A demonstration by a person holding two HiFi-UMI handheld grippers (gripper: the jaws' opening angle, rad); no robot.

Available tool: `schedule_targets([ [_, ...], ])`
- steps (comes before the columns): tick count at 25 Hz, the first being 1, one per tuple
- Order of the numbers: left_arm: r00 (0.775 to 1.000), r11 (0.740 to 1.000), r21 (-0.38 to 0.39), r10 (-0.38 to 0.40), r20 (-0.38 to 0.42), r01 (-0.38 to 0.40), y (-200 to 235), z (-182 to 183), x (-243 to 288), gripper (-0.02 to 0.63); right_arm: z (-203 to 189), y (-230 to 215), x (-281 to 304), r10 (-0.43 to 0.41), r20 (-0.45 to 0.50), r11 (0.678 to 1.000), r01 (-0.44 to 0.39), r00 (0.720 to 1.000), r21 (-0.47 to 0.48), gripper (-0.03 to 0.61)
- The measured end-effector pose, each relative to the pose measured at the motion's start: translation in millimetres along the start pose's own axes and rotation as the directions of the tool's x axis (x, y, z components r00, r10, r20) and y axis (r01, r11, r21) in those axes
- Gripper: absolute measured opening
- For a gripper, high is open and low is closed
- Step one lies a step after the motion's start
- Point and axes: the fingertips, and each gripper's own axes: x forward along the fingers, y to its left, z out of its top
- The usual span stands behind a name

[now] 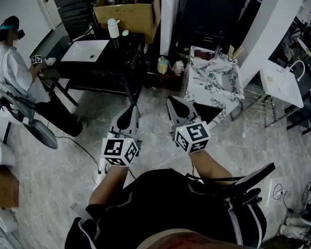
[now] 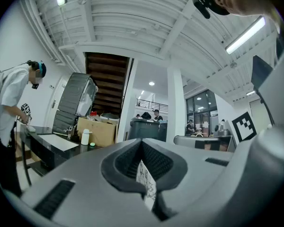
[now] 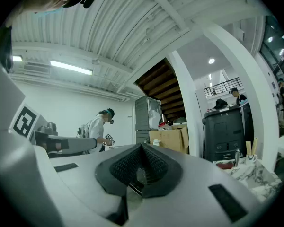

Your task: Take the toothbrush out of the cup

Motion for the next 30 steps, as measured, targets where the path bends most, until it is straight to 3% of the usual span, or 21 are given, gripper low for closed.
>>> schedule_targets([
  [14,1.0,1.0,0.001,-0.024,-0.001,0.024,-2,0,0,0.0,0,3,4,-0.017,0.003,1.0,0.017,1.0,-0.011,0.021],
  [19,0.999,0.999,-0.011,-0.037,-0.002,0.037,3,-2,-4,0.0,8,17,4,0.008,0.043,0.998,-0.006,0.999,-0.055,0.023],
  [30,0.992,0.992,-0.036,-0.123,-0.002,0.123,0,-16,-17,0.0,1,25,-14,-0.073,0.021,0.996,0.074,0.997,-0.051,0.023],
])
